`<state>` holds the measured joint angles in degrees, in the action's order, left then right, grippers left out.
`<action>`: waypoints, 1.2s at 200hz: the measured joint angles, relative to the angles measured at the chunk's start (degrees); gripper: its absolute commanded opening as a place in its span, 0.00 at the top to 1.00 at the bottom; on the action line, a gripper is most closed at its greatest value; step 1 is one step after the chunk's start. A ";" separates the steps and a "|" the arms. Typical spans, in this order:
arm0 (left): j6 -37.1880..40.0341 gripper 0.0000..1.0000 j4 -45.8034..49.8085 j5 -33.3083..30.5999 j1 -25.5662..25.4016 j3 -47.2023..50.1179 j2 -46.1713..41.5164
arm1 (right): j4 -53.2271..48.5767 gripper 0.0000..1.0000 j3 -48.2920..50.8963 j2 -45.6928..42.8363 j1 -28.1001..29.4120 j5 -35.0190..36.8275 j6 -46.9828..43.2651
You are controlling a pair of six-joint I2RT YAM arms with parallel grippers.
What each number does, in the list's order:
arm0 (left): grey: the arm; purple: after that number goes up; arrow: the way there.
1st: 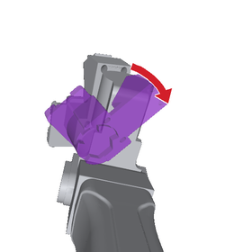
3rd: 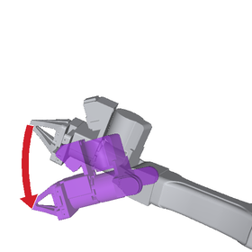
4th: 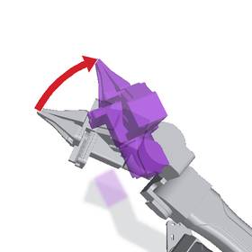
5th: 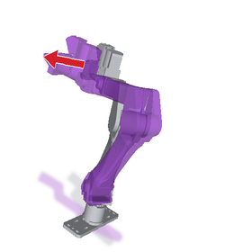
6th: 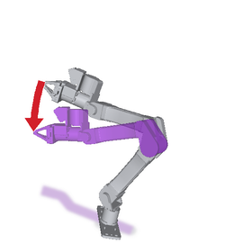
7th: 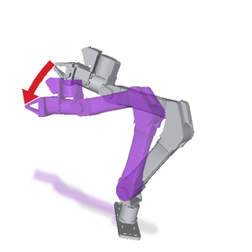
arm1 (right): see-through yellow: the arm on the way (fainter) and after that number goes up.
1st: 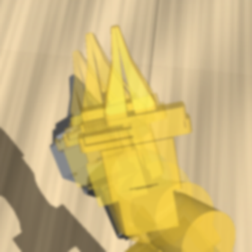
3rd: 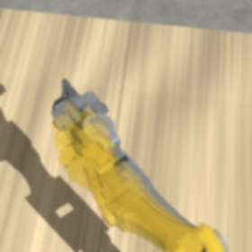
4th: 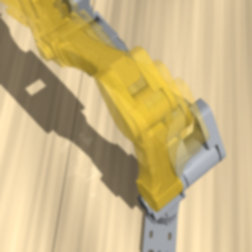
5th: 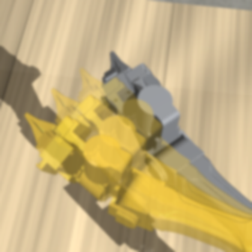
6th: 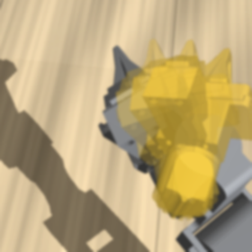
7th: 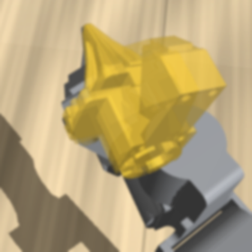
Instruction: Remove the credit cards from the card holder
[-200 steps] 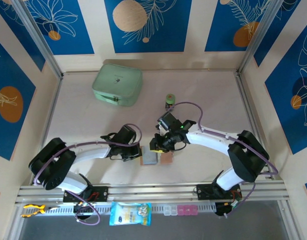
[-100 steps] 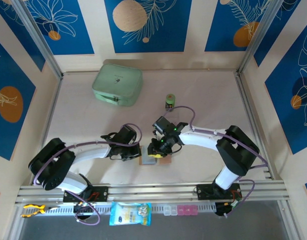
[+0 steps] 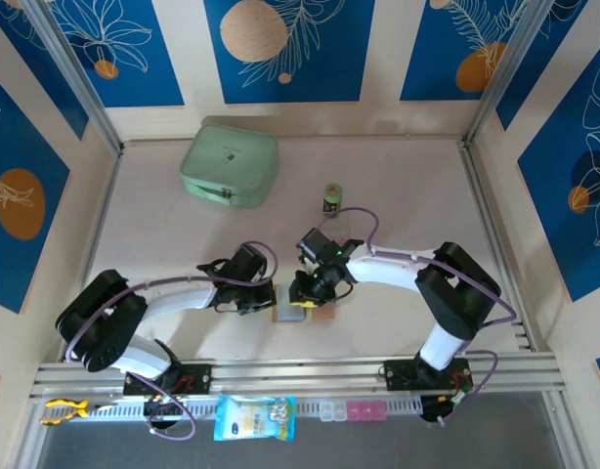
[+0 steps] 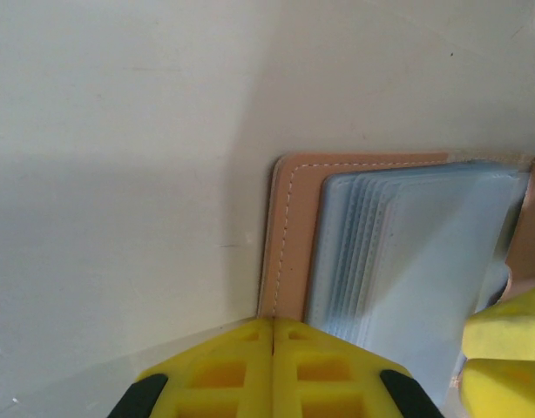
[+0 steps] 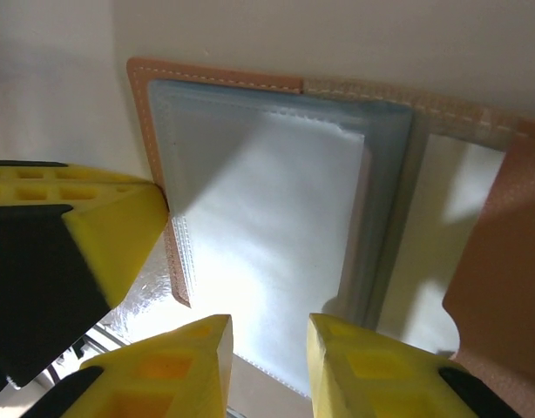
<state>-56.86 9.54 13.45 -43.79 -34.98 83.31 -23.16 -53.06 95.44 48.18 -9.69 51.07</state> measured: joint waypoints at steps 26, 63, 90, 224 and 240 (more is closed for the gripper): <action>0.00 1.00 0.04 0.00 0.00 0.00 0.00 | -0.04 0.72 0.00 0.02 -0.22 0.44 -0.02; 0.02 1.00 0.31 -0.04 0.00 -0.11 0.00 | -0.48 0.72 0.07 -0.02 -0.63 1.14 -0.24; 0.02 1.00 0.35 -0.07 0.00 -0.11 0.00 | -0.55 0.72 0.44 -0.13 -1.20 1.53 -0.48; 0.04 1.00 1.05 -0.44 0.00 -0.44 0.02 | 6.12 0.79 3.34 -4.04 -1.57 -1.88 -1.05; 0.04 1.00 1.18 -0.46 0.00 -0.48 0.02 | 6.56 0.78 3.37 -3.54 -1.53 -2.38 -1.05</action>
<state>-56.82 10.72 12.99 -43.79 -35.46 83.33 -16.60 -49.69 91.90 46.65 -12.08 50.02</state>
